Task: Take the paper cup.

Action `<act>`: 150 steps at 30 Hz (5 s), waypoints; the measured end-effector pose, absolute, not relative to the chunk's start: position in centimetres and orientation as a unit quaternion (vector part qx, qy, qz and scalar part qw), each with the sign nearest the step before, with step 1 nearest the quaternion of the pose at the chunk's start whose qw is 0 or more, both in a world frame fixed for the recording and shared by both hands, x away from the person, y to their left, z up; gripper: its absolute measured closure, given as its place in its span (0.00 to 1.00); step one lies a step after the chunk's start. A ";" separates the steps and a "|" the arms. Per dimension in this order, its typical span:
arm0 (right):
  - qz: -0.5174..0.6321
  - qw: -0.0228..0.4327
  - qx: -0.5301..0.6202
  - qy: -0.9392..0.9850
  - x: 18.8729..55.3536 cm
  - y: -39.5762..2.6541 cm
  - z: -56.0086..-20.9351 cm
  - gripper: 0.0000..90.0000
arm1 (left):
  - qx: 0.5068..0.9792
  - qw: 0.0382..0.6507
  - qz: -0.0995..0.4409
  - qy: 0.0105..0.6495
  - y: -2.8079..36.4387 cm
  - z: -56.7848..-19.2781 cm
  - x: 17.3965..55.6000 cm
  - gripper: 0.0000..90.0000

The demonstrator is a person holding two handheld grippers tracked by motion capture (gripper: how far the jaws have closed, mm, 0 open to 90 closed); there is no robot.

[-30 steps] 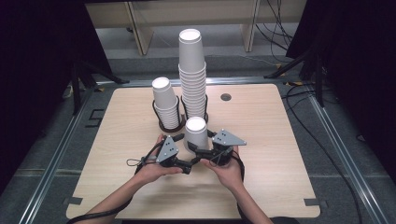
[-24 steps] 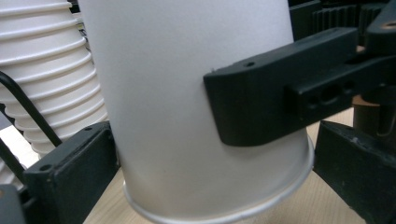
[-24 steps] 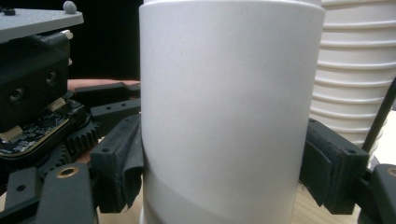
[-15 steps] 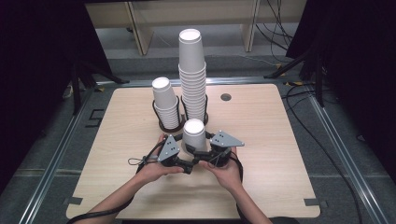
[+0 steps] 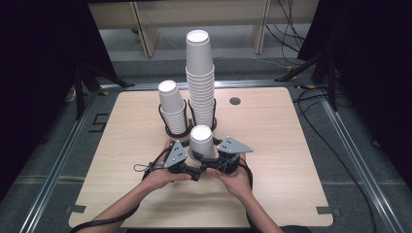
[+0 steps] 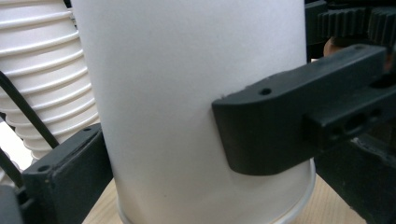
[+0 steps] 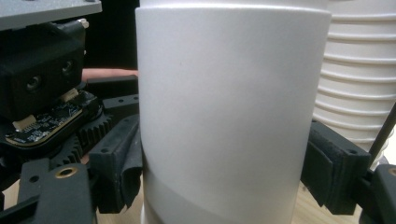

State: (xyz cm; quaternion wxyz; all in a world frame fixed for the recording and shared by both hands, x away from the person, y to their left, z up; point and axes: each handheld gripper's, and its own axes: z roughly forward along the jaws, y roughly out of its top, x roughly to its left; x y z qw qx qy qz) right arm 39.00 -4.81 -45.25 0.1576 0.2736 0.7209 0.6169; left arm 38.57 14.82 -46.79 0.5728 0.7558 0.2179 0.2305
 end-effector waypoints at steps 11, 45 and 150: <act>0.612 0.159 0.260 0.730 38.7 -4.2 -45.2 0.26 | 0.757 0.573 0.235 0.211 14.8 -46.5 38.8 0.00; 0.634 0.127 0.262 0.716 39.4 -5.4 -44.7 0.17 | 0.768 0.553 0.247 0.209 15.8 -45.6 39.0 0.19; 0.563 0.138 0.237 0.780 38.1 -9.4 -44.8 0.19 | 0.964 0.148 0.215 -0.047 18.5 -41.0 41.4 0.19</act>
